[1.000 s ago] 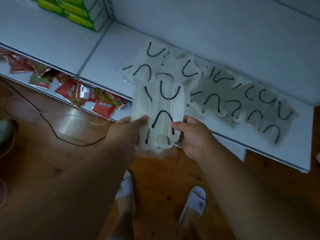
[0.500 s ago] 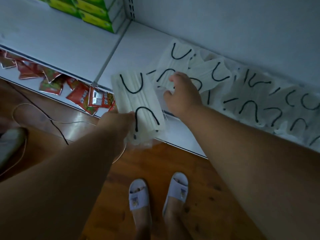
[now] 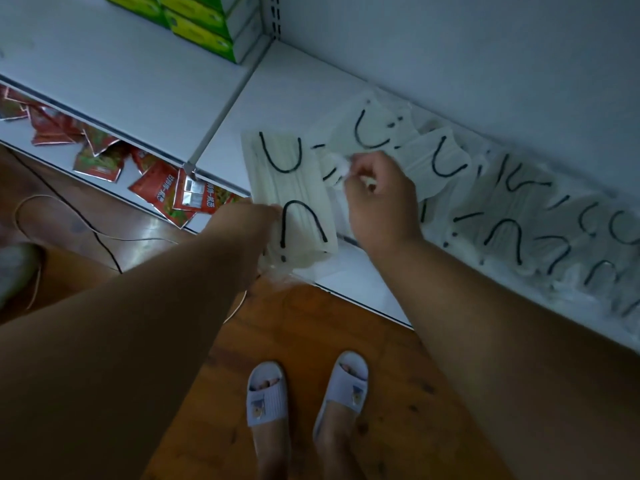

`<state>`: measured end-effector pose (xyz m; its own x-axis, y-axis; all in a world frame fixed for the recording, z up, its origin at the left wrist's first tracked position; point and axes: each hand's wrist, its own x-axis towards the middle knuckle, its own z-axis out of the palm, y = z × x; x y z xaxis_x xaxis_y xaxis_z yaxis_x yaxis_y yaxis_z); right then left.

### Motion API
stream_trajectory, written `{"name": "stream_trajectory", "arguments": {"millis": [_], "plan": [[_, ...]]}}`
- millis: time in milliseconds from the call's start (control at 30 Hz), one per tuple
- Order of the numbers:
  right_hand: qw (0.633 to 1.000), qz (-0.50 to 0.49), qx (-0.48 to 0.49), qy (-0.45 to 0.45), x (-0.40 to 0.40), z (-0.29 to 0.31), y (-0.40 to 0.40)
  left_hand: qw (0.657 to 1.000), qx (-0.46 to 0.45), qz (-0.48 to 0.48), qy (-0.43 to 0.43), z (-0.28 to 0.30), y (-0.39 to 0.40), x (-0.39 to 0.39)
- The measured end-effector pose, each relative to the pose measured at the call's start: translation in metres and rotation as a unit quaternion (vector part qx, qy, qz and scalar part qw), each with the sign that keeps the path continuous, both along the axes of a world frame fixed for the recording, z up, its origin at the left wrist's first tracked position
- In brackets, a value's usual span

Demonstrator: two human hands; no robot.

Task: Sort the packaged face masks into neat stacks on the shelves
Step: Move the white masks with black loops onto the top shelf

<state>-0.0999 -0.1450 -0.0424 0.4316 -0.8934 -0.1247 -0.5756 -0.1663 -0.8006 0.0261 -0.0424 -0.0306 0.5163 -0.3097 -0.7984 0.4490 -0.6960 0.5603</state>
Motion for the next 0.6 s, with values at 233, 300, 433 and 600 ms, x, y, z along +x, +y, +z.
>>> {"name": "stream_trajectory", "arguments": {"millis": [233,300,433,600], "plan": [[0.984,0.16,-0.082,0.002,-0.013,-0.018,0.019,0.998,0.001,-0.069,-0.014,0.0,-0.015,-0.01],[0.982,0.103,-0.135,0.08,-0.015,-0.029,-0.004,0.995,0.009,-0.084,-0.054,-0.004,-0.018,-0.016],[0.938,0.098,-0.132,0.306,-0.031,-0.051,-0.042,0.997,0.009,-0.064,-0.049,-0.011,-0.017,-0.021],[0.956,0.043,-0.161,0.24,-0.041,-0.046,-0.044,0.997,0.016,-0.057,-0.049,-0.009,-0.015,-0.023]]}}
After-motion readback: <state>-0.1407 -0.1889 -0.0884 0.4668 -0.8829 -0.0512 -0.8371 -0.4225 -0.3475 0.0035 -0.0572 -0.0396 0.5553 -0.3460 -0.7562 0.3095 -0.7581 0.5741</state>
